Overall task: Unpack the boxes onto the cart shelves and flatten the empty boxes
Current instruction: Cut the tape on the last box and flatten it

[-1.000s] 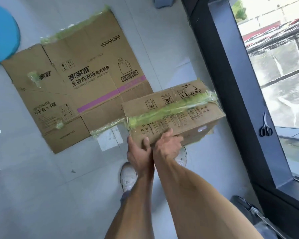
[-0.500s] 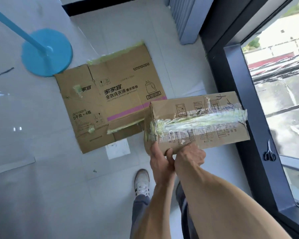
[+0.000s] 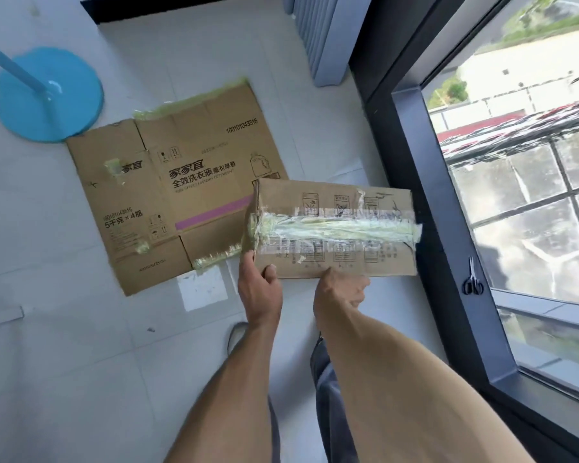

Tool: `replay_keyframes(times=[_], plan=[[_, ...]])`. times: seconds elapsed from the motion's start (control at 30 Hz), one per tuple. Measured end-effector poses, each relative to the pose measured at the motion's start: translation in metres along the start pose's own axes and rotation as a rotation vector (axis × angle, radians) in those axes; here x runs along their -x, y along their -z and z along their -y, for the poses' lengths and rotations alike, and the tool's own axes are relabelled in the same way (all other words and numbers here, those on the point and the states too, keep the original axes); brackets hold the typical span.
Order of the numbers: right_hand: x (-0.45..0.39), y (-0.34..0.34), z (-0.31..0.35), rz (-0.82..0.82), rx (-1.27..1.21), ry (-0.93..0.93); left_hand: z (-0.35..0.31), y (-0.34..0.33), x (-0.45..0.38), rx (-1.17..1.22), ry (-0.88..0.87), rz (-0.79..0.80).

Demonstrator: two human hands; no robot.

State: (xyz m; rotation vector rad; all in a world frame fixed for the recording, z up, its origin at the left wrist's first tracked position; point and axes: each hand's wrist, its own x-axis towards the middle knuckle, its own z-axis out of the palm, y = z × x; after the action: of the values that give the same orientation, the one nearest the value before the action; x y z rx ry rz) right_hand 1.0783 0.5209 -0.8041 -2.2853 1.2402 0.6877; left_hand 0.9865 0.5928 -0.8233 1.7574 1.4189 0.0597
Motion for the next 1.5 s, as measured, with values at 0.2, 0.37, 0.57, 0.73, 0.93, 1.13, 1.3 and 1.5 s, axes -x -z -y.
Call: replay_keyframes(times=[0.2,0.37,0.57,0.73,0.93,1.13,1.3,1.5], plan=[[-0.044,-0.033,-0.019,0.11,0.524,0.563,0.057,0.005,-0.035,-0.279,0.393,0.045],[-0.065,-0.064,-0.024,0.49,0.808,0.681,0.075,-0.007,-0.058,-0.501,0.465,0.116],[-0.106,-0.098,-0.026,0.641,1.06,0.751,0.083,-0.045,-0.067,-0.727,0.504,0.195],[-0.129,-0.12,-0.042,0.6,1.105,0.766,0.108,-0.069,-0.079,-0.926,0.386,0.163],[-0.115,-0.119,-0.046,0.333,0.767,0.827,0.084,-0.083,-0.11,-0.924,0.103,0.045],[-0.167,-0.069,-0.021,0.05,0.639,0.716,0.008,-0.149,-0.08,-0.777,-0.217,0.313],[-0.261,-0.003,-0.031,-0.122,0.501,0.461,-0.044,-0.236,-0.046,-0.782,-0.279,0.376],[-0.38,0.065,-0.037,-0.205,0.395,0.264,-0.073,-0.354,0.02,-0.832,-0.418,0.521]])
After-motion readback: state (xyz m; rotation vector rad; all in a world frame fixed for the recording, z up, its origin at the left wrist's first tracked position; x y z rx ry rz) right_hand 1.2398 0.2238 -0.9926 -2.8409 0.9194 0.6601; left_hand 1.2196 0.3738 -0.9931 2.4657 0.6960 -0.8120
